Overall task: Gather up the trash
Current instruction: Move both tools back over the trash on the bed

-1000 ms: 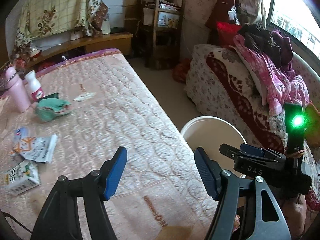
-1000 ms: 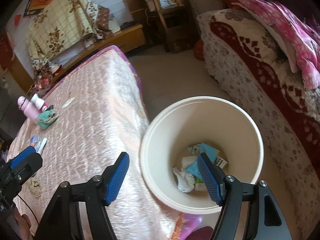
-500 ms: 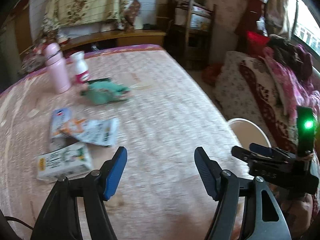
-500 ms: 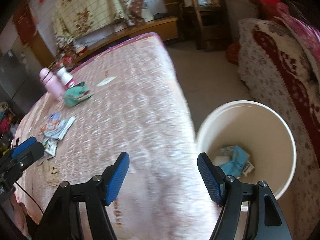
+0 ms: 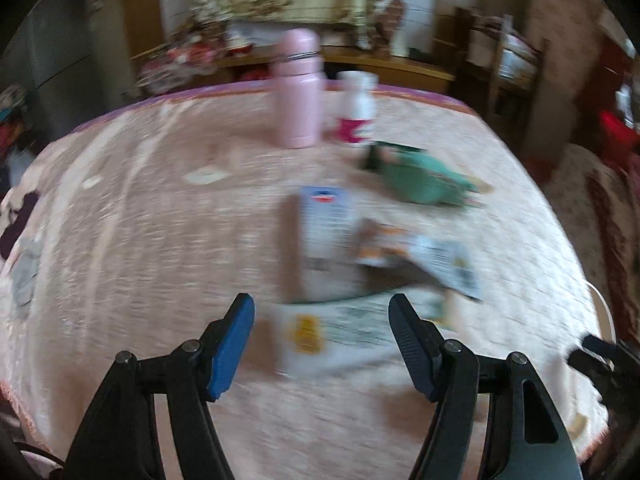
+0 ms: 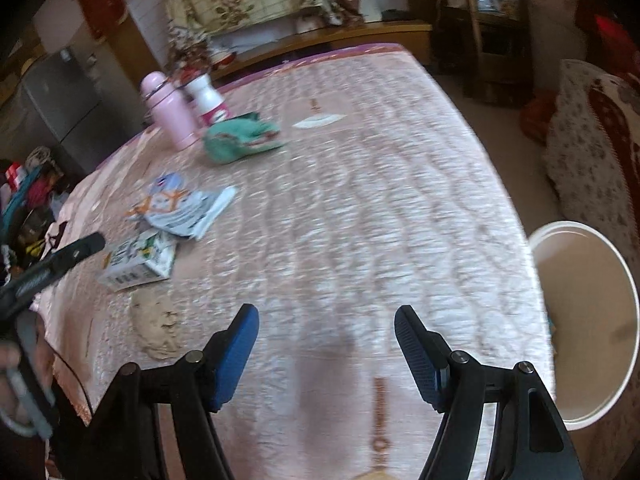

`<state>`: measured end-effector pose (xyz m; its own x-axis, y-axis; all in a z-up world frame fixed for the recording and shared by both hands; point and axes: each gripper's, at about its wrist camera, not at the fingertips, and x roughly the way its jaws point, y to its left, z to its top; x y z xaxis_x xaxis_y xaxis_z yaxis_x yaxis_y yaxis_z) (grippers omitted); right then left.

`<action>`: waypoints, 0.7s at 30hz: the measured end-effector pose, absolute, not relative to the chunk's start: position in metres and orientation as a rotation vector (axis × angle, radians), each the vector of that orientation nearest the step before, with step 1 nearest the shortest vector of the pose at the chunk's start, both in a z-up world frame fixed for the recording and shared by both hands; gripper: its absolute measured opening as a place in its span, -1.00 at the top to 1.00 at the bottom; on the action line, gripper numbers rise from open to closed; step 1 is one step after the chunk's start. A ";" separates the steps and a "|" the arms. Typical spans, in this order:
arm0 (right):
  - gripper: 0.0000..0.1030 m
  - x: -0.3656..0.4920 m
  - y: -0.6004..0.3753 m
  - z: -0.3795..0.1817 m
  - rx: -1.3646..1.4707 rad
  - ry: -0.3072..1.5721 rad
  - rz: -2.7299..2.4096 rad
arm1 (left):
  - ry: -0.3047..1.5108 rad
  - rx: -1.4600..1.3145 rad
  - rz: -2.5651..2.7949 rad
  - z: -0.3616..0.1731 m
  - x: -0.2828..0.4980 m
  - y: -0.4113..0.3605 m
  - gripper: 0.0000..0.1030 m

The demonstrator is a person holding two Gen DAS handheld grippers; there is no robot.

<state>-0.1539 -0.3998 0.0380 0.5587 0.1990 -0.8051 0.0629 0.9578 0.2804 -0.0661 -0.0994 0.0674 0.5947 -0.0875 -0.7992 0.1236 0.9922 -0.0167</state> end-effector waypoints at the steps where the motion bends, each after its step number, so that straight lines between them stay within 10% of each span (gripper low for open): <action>1: -0.43 -0.153 -0.393 0.037 0.291 0.984 0.103 | 0.931 0.039 -0.100 0.065 -0.060 -0.092 -0.36; 21: -0.43 -0.143 -0.304 0.033 0.214 1.033 0.394 | 1.094 -0.036 -0.226 0.030 -0.073 -0.059 -0.36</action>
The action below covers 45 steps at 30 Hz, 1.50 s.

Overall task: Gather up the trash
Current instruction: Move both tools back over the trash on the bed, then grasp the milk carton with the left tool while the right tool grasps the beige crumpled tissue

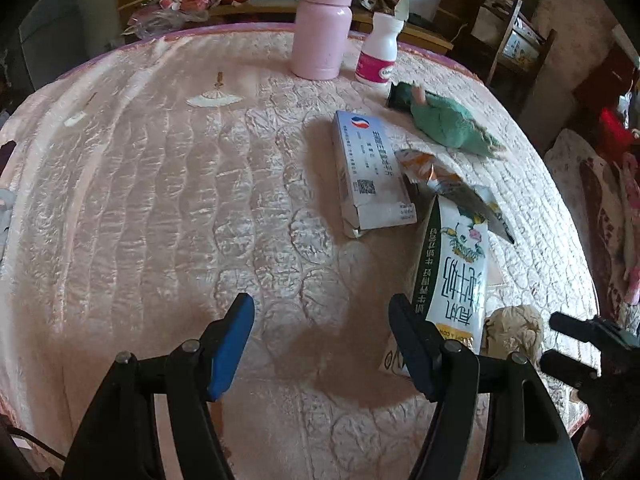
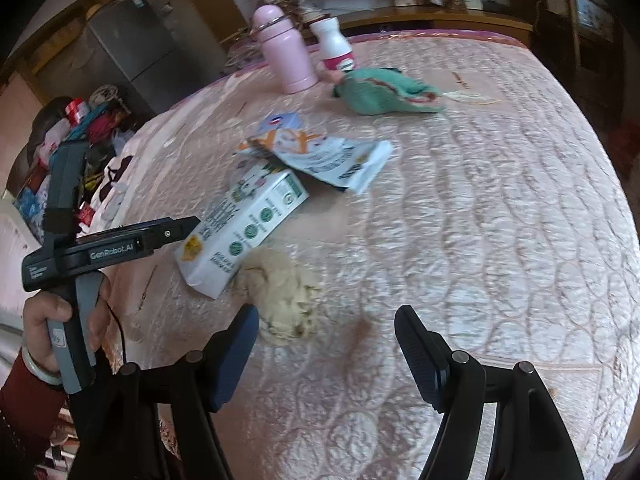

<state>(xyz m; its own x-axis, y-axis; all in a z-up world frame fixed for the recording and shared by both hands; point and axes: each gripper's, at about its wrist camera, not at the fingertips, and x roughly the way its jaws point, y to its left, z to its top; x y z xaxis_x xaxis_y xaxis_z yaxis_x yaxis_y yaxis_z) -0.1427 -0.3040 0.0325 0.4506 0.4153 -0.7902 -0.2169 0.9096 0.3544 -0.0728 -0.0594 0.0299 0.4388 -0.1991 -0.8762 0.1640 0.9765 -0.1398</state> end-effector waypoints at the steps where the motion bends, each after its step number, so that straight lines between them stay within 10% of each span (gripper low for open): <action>1: -0.43 -0.141 -0.301 0.032 0.213 1.035 0.401 | 1.090 -0.050 -0.226 0.031 -0.073 -0.058 -0.36; 10: -0.43 -0.124 -0.272 0.021 0.182 1.028 0.437 | 1.056 -0.073 -0.249 0.046 -0.073 -0.065 -0.36; 13: 0.15 -0.122 -0.267 0.020 0.162 1.016 0.434 | 1.053 -0.058 -0.263 0.047 -0.074 -0.073 -0.36; 16: 0.29 -0.124 -0.269 0.023 0.158 1.002 0.429 | 1.050 -0.047 -0.289 0.047 -0.073 -0.085 -0.36; 39: 0.31 -0.134 -0.345 0.033 0.233 0.951 0.231 | 1.058 0.118 -0.329 0.024 -0.064 -0.147 -0.43; 45: 0.31 -0.136 -0.344 0.031 0.223 0.953 0.215 | 1.054 0.125 -0.324 0.021 -0.067 -0.150 -0.15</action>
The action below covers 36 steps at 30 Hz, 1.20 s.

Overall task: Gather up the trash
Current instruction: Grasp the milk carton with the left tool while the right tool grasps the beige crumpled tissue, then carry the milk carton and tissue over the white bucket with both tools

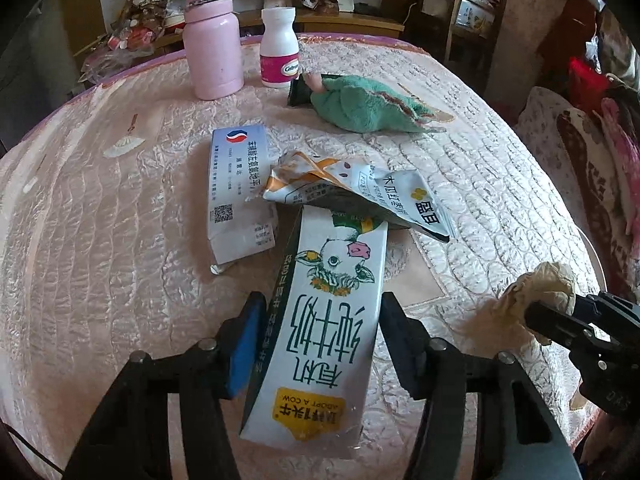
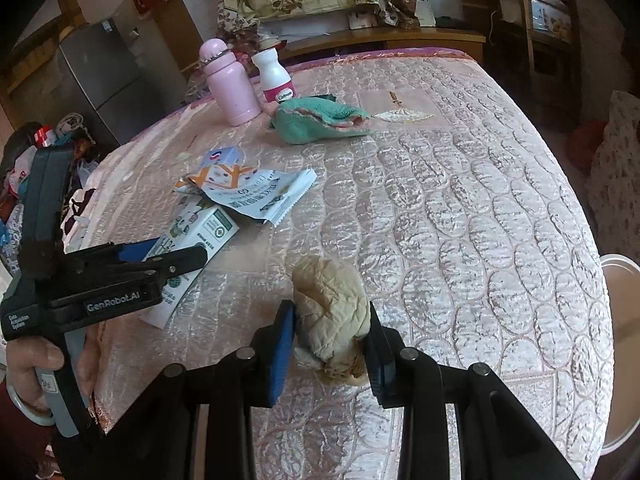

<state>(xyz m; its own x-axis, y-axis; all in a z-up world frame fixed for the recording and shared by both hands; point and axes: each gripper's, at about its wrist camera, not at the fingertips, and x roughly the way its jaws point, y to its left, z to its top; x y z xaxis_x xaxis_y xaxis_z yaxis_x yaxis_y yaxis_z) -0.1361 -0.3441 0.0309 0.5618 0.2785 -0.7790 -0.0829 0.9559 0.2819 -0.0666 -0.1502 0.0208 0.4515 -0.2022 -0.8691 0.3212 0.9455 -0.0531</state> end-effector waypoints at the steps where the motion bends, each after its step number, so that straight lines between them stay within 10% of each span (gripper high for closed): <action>1: 0.31 -0.136 -0.344 0.031 0.220 0.951 0.211 | 1.052 0.122 -0.326 0.021 -0.068 -0.150 -0.14; 36: 0.31 -0.190 -0.434 0.052 0.293 0.892 0.035 | 0.964 0.181 -0.578 0.059 -0.141 -0.268 -0.10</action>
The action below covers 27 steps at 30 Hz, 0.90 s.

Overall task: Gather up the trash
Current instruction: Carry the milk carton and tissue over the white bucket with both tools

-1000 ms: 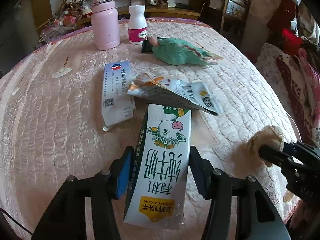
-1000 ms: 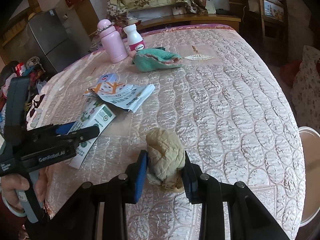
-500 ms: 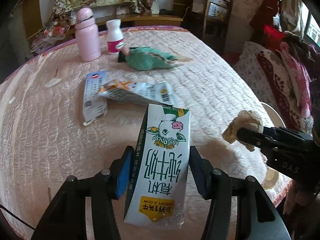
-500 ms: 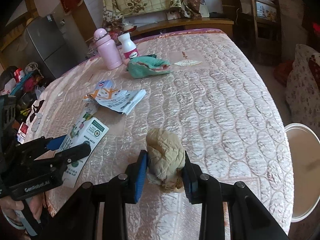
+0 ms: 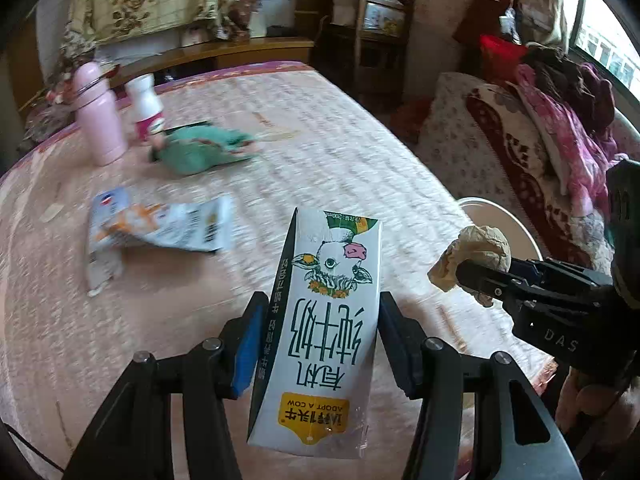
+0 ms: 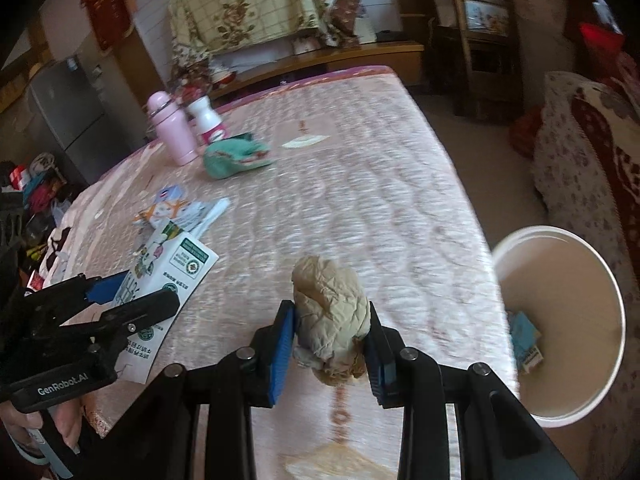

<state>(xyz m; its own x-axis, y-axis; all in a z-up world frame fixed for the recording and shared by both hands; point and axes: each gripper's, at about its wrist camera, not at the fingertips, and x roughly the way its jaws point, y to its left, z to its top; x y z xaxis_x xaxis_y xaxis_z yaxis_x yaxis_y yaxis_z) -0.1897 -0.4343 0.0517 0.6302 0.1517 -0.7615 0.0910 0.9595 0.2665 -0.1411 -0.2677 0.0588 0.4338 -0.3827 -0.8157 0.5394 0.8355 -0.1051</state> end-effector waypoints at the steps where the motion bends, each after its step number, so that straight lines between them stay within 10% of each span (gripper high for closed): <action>1: 0.31 -0.191 -0.440 0.052 0.298 0.890 0.025 | 0.962 0.184 -0.587 0.059 -0.141 -0.274 -0.10; 27: 0.31 -0.252 -0.584 0.050 0.453 0.822 -0.257 | 0.963 0.257 -0.794 0.053 -0.156 -0.425 -0.10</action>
